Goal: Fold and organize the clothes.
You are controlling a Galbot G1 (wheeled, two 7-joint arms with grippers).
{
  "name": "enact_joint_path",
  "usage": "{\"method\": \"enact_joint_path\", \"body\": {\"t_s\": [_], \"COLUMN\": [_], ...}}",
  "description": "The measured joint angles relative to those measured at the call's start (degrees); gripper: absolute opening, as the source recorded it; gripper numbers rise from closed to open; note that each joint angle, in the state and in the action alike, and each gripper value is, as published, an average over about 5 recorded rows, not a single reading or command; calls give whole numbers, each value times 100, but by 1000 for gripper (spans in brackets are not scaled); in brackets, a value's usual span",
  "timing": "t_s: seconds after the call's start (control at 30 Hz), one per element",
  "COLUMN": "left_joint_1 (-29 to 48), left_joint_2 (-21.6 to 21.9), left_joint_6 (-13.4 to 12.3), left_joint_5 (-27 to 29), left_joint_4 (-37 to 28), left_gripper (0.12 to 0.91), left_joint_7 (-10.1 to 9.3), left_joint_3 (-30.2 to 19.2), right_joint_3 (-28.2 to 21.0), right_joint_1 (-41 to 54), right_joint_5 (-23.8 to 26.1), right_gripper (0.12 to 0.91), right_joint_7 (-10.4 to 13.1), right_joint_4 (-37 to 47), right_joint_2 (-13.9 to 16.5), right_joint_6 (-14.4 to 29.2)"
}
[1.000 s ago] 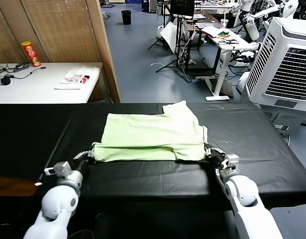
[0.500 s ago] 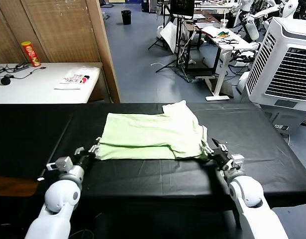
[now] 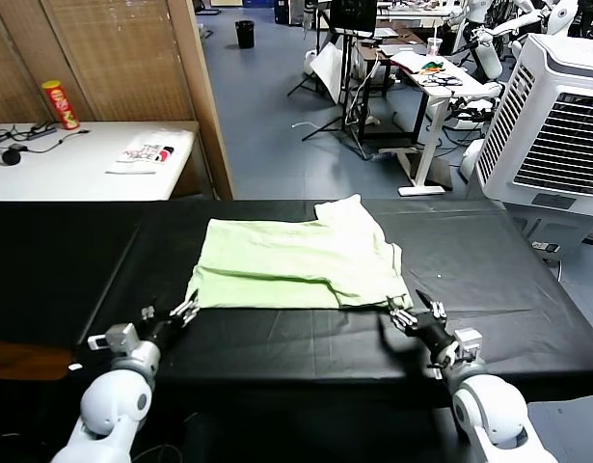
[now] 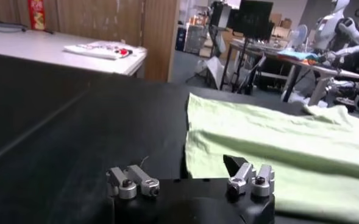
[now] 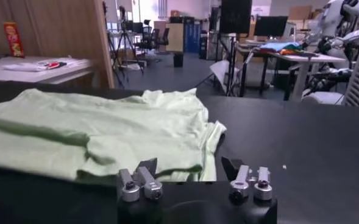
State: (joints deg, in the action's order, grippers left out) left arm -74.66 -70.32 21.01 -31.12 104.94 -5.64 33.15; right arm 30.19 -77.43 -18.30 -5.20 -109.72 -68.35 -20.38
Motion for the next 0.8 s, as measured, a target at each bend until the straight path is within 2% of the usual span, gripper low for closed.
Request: {"method": "enact_joint_path", "body": {"t_s": [0.07, 0.27, 0.33, 0.47, 0.53, 0.7, 0.8], "left_joint_1": [8, 28, 24, -35, -80, -248, -385], "left_joint_2": [2, 15, 16, 19, 31, 113, 186], "left_joint_6": [9, 63, 87, 145, 184, 250, 282], "left_joint_5": [-21, -118, -162, -347, -443, -463, -383], "left_joint_4": [-35, -97, -93, -18, 46, 264, 410], "left_gripper": [798, 795, 762, 590, 474, 204, 129], "left_joint_7": [8, 81, 86, 58, 34, -65, -138], "left_joint_3": [1, 2, 1, -8, -21, -54, -46], "right_joint_3": [-1, -20, -37, -84, -98, -53, -3], "right_joint_1": [-5, 29, 45, 60, 49, -80, -225], "right_joint_5": [-3, -4, 4, 23, 25, 23, 19], "right_gripper": [524, 446, 369, 190, 142, 123, 123], "right_joint_7": [7, 26, 32, 86, 151, 328, 420], "right_joint_4": [23, 98, 123, 121, 77, -154, -361], "right_joint_2": [-10, -46, -49, -33, -15, 71, 141], "right_joint_6": [-16, -40, -53, -148, -241, -560, -771]}}
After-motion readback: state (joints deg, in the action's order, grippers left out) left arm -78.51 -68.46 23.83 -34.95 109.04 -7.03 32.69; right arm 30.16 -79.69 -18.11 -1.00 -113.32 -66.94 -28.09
